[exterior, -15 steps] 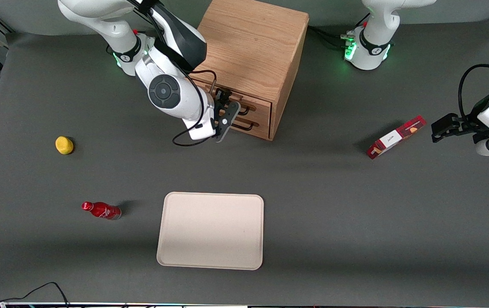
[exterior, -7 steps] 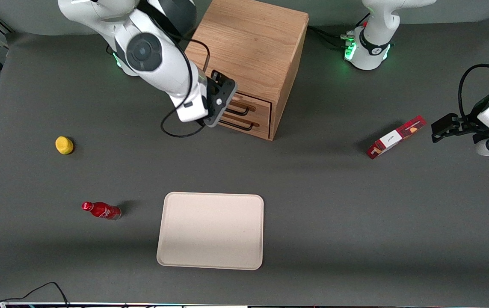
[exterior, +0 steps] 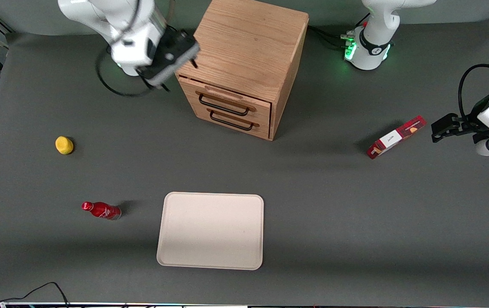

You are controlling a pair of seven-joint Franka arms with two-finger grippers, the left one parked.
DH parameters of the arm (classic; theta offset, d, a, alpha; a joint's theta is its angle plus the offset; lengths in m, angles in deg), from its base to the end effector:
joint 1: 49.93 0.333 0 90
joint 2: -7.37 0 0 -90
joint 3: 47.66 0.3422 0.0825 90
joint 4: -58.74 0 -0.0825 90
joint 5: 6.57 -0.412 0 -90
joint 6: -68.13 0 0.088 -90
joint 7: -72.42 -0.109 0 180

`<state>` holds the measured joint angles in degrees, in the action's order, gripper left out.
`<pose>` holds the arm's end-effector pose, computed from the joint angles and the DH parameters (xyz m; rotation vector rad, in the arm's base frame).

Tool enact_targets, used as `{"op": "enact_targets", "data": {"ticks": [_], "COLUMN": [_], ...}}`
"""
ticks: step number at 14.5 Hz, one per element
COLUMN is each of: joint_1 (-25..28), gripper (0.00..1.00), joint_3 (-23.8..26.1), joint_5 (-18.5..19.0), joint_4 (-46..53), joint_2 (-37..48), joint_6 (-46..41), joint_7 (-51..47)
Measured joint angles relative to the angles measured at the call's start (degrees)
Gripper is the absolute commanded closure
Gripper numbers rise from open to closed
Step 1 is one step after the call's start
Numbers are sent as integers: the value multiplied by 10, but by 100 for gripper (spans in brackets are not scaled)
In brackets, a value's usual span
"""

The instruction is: Close top drawer

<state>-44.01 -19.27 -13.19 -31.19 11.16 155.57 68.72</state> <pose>0.4481 0.3341 0.6787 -2.9468 -0.8149 0.0206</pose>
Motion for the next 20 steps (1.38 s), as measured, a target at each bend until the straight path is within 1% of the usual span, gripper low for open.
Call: {"op": "enact_targets", "data": {"ticks": [3, 5, 7, 10, 12, 14, 16, 20], "joint_1": [-6, -11, -14, -16, -16, -16, -16, -16], "gripper": [0, 0, 0, 0, 0, 0, 0, 0], "joint_3": [-67, -113, -155, -218, -241, -257, -268, -279], "joint_5": [12, 47, 63, 64, 64, 64, 64, 67], "joint_4": [-3, -8, -15, -51, -100, -156, -192, -203], "joint_2": [62, 71, 64, 53, 50, 52, 57, 62], "joint_6": [-53, -55, -54, -31, 12, 57, 79, 85], "joint_7": [-112, -173, -202, -206, -206, -186, -153, -132]}}
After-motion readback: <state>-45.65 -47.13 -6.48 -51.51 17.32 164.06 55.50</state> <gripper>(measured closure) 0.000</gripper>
